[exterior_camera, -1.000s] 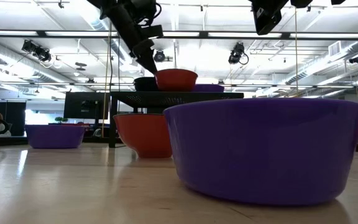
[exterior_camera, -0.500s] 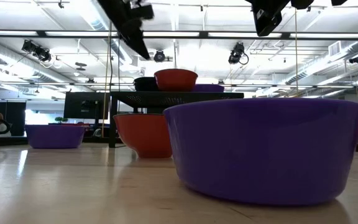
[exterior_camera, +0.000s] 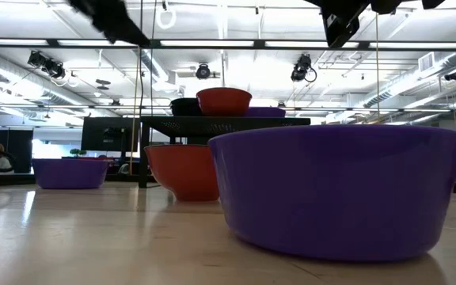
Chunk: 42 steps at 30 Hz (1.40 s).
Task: Pick & Place Mini bowls
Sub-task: Stack the bottom blue bowl on the blue bowl on the shelf
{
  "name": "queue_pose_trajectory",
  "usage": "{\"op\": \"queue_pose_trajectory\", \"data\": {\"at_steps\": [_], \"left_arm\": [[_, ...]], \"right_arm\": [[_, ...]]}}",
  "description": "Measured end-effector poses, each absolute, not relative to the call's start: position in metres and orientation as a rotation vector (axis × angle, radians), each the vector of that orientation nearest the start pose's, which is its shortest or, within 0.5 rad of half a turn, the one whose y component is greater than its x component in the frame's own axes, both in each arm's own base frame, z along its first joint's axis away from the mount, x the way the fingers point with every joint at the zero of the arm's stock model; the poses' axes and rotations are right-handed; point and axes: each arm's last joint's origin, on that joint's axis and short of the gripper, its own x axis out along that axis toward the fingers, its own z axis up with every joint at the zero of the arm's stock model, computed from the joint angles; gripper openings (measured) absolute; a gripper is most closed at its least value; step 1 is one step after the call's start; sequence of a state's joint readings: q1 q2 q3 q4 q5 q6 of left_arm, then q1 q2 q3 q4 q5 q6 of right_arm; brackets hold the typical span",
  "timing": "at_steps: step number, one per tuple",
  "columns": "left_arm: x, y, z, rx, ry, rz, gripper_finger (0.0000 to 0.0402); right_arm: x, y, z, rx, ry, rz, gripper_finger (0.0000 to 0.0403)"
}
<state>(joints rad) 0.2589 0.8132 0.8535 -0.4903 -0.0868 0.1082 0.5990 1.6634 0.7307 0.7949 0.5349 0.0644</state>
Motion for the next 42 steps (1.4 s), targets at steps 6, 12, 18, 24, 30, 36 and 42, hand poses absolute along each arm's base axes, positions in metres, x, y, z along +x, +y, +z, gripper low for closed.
{"op": "queue_pose_trajectory", "data": {"at_steps": [6, 12, 18, 24, 30, 36, 42], "left_arm": [[0.161, 0.002, 0.247, -0.083, 0.258, 0.023, 0.0005], [0.158, -0.04, 0.193, -0.089, 0.141, -0.038, 0.0006], [0.153, -0.068, 0.176, -0.07, 0.134, -0.005, 0.0004], [0.155, -0.076, 0.167, -0.069, 0.174, 0.019, 0.0017], [0.157, -0.077, 0.163, -0.075, 0.192, 0.024, 0.002], [0.157, -0.077, 0.164, -0.079, 0.182, 0.024, 0.002], [0.157, -0.076, 0.164, -0.079, 0.182, 0.026, 0.0021]], "right_arm": [[0.282, 0.176, 0.192, 0.202, 0.15, 0.149, 0.002], [0.282, 0.187, 0.199, 0.275, 0.163, 0.283, 0.002], [0.3, 0.211, 0.237, 0.2, 0.364, 0.271, 0.003], [0.299, 0.212, 0.266, 0.141, 0.717, 0.22, 0.0071], [0.295, 0.219, 0.251, 0.168, 0.912, 0.364, 0.0121], [0.303, 0.228, 0.226, 0.092, 0.961, 0.409, 0.0148], [0.309, 0.242, 0.21, -0.058, 0.877, 0.411, 0.0151]]}}
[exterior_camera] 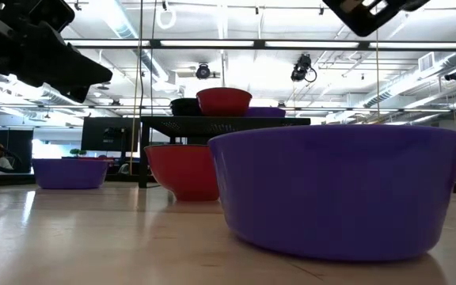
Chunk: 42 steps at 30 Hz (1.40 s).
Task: Pick & Place Mini bowls
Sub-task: Stack the bottom blue bowl on the blue bowl on the shelf
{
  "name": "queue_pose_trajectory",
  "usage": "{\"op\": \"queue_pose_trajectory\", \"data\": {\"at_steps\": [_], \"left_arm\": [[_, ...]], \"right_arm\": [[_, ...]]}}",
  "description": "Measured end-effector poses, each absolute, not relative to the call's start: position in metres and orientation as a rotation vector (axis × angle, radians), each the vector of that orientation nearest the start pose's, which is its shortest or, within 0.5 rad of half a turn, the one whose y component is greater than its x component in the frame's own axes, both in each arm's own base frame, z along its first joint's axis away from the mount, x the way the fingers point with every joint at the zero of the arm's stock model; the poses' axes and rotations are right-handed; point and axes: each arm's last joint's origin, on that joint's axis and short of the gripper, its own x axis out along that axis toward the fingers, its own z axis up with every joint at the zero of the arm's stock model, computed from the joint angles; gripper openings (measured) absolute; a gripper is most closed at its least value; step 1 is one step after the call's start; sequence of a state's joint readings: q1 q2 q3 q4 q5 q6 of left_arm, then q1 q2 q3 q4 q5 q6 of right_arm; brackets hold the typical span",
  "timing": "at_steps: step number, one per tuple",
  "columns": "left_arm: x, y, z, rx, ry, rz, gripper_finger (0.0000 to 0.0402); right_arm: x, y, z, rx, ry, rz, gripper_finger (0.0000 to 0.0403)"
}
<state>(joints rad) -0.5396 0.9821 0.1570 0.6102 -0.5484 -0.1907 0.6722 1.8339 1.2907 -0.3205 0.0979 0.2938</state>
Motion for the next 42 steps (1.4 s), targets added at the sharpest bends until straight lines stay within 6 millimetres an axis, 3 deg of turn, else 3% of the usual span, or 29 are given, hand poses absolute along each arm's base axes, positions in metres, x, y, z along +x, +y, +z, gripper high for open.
{"op": "queue_pose_trajectory", "data": {"at_steps": [15, 27, 42], "left_arm": [[0.157, -0.077, 0.165, -0.083, 0.175, 0.026, 0.0021], [0.157, -0.076, 0.165, -0.082, 0.175, 0.032, 0.0021], [0.157, -0.076, 0.165, -0.08, 0.174, 0.034, 0.0021]], "right_arm": [[0.32, 0.258, 0.157, -0.186, 0.869, 0.31, 0.0151], [0.318, 0.261, 0.149, -0.146, 0.895, 0.274, 0.0146], [0.313, 0.261, 0.147, -0.139, 0.935, 0.237, 0.0038]]}}
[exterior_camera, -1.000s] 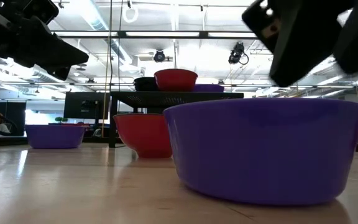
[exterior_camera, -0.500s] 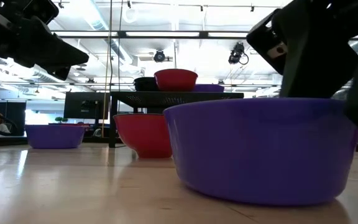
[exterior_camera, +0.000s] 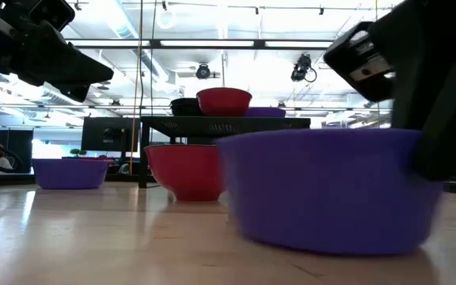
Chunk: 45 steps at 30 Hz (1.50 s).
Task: Pick & Place Mini bowls
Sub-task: Stack the bottom blue bowl on the blue bowl on the shelf
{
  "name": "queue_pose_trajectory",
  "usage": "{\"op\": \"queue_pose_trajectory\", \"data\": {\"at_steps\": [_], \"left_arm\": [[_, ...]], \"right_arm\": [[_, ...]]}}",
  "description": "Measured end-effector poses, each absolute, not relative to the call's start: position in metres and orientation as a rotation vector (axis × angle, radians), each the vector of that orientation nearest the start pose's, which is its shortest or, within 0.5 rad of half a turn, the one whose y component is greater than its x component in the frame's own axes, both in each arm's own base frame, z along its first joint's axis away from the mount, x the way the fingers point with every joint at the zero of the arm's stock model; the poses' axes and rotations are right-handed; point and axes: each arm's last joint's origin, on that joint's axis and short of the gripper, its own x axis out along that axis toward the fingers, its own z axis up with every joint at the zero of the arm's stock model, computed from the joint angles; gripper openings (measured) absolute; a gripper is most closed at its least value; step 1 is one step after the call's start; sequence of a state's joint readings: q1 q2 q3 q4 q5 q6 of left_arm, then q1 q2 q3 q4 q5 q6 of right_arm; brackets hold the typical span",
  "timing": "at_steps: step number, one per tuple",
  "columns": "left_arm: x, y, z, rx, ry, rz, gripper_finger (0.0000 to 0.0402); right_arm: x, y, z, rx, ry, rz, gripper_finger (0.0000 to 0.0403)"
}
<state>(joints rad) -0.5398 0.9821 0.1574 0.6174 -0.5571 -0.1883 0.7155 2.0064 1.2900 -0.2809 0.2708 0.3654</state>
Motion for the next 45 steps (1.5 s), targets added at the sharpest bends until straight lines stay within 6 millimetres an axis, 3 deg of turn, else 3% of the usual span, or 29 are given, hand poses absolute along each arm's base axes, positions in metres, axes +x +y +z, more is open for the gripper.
{"op": "queue_pose_trajectory", "data": {"at_steps": [3, 7, 12, 16, 20, 26, 31, 38, 45], "left_arm": [[0.157, -0.076, 0.165, -0.08, 0.174, 0.034, 0.0021], [0.157, -0.076, 0.165, -0.08, 0.174, 0.034, 0.0021], [0.157, -0.076, 0.165, -0.078, 0.171, 0.055, 0.0021], [0.157, -0.075, 0.165, -0.076, 0.168, 0.077, 0.0021], [0.157, -0.075, 0.165, -0.075, 0.167, 0.086, 0.0021], [0.157, -0.075, 0.165, -0.073, 0.17, 0.086, 0.0021], [0.157, -0.075, 0.165, -0.072, 0.171, 0.086, 0.0021], [0.157, -0.075, 0.164, -0.07, 0.173, 0.09, 0.0021], [0.157, -0.074, 0.165, -0.053, 0.169, 0.122, 0.0021]], "right_arm": [[0.308, 0.265, 0.15, -0.104, 0.943, 0.243, 0.0012], [0.301, 0.27, 0.166, -0.032, 0.93, 0.279, 0.0011], [0.295, 0.265, 0.208, 0.026, 0.829, 0.325, 0.0009], [0.295, 0.249, 0.247, -0.101, 0.652, 0.322, 0.0005], [0.299, 0.226, 0.285, -0.372, 0.433, 0.137, 0.0011], [0.314, 0.178, 0.329, -0.737, 0.284, -0.268, 0.0007], [0.328, 0.118, 0.357, -0.822, 0.276, -0.455, 0.0006], [0.327, 0.027, 0.378, -0.757, 0.302, -0.518, 0.0006], [0.318, -0.046, 0.38, -0.528, 0.417, -0.458, 0.0005]]}}
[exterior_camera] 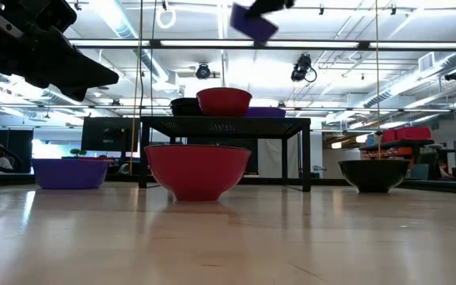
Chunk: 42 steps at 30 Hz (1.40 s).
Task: Pick & Place Mini bowls
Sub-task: Stack the bottom blue bowl on the blue bowl on the shelf
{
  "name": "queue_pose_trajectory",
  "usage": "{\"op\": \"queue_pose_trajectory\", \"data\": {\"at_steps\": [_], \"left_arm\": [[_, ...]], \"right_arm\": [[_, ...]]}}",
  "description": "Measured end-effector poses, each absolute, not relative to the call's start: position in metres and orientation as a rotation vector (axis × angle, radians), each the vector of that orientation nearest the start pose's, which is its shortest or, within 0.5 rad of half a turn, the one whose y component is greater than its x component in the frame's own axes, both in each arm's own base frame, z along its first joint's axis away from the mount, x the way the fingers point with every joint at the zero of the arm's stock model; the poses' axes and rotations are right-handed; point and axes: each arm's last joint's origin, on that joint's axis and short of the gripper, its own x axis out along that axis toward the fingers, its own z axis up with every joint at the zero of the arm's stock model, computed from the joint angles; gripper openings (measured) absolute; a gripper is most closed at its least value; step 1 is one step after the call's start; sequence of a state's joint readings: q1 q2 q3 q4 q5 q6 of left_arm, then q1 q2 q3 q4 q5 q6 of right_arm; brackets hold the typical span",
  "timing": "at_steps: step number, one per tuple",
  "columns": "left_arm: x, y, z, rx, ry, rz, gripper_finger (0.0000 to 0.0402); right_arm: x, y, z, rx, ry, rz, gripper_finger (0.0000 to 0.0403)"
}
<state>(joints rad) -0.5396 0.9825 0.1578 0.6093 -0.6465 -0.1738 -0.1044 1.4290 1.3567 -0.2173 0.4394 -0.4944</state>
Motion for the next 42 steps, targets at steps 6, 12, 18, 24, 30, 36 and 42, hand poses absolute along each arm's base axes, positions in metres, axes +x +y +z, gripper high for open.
{"op": "queue_pose_trajectory", "data": {"at_steps": [6, 12, 18, 24, 30, 36, 42], "left_arm": [[0.157, -0.073, 0.165, -0.048, 0.165, 0.144, 0.0021], [0.157, -0.073, 0.165, -0.047, 0.166, 0.149, 0.0021], [0.158, -0.071, 0.165, -0.049, 0.166, 0.153, 0.0021], [0.158, -0.072, 0.165, -0.05, 0.166, 0.15, 0.0021], [0.158, -0.072, 0.165, -0.05, 0.166, 0.15, 0.0021], [0.158, -0.072, 0.165, -0.05, 0.166, 0.15, 0.0021], [0.158, -0.072, 0.165, -0.05, 0.166, 0.15, 0.0021]], "right_arm": [[0.314, -0.092, 0.372, -0.338, 0.568, -0.434, 0.0005], [0.315, -0.126, 0.353, -0.235, 0.658, -0.384, 0.0005], [0.319, -0.141, 0.326, -0.185, 0.8, -0.349, 0.0005], [0.326, -0.147, 0.306, -0.186, 0.895, -0.322, 0.0005], [0.328, -0.149, 0.3, -0.182, 0.915, -0.32, 0.0007], [0.328, -0.15, 0.299, -0.159, 0.912, -0.335, 0.0008], [0.328, -0.151, 0.299, -0.142, 0.912, -0.346, 0.0009]]}}
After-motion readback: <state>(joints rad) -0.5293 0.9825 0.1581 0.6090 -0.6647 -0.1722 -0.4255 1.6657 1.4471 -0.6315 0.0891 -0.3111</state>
